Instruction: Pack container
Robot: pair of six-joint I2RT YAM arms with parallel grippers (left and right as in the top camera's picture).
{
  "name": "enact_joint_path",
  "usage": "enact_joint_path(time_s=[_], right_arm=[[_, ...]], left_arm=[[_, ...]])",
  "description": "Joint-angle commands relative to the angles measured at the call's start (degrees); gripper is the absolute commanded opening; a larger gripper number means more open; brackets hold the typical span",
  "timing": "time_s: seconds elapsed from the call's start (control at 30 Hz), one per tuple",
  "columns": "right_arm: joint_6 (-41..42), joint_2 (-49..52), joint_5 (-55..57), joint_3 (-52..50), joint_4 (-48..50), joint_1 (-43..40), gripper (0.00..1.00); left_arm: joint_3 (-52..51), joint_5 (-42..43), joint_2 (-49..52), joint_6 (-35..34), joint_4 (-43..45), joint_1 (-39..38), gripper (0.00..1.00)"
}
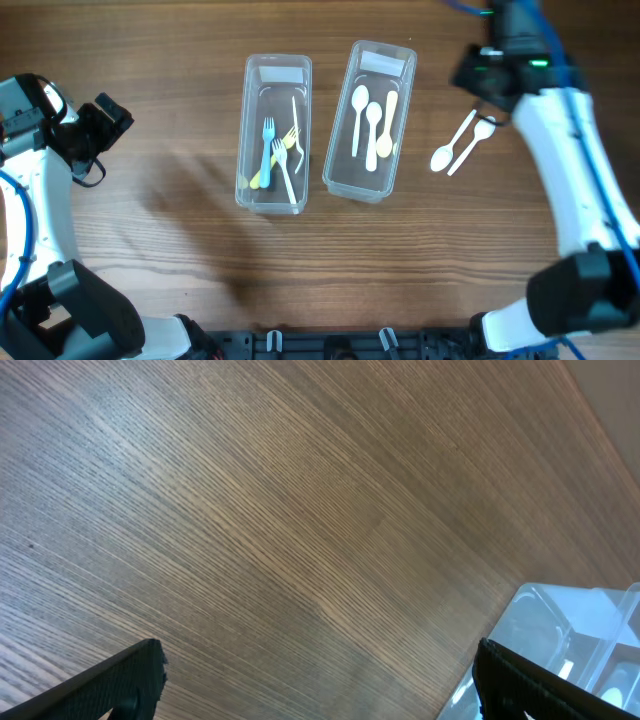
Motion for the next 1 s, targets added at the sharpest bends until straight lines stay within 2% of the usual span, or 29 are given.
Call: enact_joint_path(time_s=[0.0,0.13,0.33,0.97], right_arm=[[5.1,-0.1,2.9,0.0,-5.9,-5.4,0.52],[5.2,2.9,0.4,-3.8,-6.1,-6.8,0.53],[6.6,8.9,-0.8,-7.6,-0.5,-6.6,0.55],[6.6,20.5,-1.1,-7.7,2.1,-6.4,0.56]], left_arm=[[0.6,0.1,-0.8,-0.5,0.2,0.2,1.00],[0.6,0.1,-0.8,-0.5,0.2,0.2,1.00],[0.6,0.1,-0.8,-0.5,0.2,0.2,1.00],[0.6,0.1,-0.8,-0.5,0.2,0.2,1.00]])
